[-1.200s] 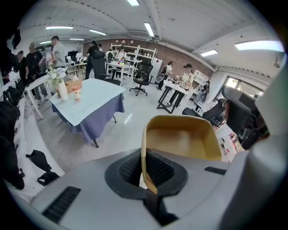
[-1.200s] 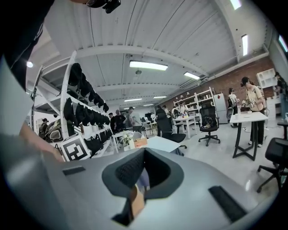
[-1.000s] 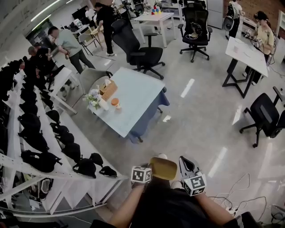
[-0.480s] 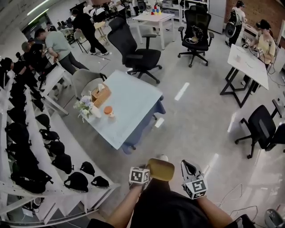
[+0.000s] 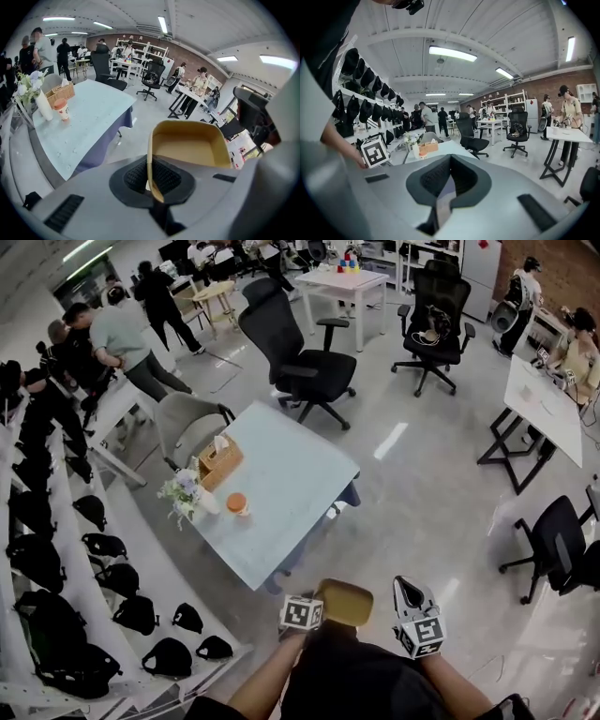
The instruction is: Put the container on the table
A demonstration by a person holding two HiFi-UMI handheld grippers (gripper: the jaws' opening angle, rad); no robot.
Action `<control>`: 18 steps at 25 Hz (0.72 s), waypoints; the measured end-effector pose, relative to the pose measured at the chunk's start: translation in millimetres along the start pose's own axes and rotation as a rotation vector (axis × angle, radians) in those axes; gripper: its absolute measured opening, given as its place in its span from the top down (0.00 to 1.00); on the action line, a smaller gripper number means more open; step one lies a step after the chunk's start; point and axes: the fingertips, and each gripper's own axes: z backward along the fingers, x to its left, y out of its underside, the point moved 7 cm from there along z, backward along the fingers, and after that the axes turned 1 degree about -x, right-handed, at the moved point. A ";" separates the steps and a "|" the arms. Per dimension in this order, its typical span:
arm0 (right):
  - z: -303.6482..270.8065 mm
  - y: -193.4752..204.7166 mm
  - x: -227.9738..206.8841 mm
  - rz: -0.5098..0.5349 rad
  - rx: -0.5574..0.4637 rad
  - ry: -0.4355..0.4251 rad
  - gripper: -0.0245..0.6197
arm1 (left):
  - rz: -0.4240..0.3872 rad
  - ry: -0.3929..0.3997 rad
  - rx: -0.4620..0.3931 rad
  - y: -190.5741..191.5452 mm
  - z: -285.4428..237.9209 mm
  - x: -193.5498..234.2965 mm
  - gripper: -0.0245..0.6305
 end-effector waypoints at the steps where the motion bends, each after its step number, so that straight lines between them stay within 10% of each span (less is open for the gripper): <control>1: -11.4 -6.2 -4.5 0.011 0.001 -0.002 0.96 | 0.008 -0.001 -0.001 -9.8 -3.8 7.2 0.95; 18: -167.5 -66.9 -29.4 0.065 0.040 -0.034 0.96 | 0.063 0.008 -0.046 -120.3 -48.8 103.8 0.95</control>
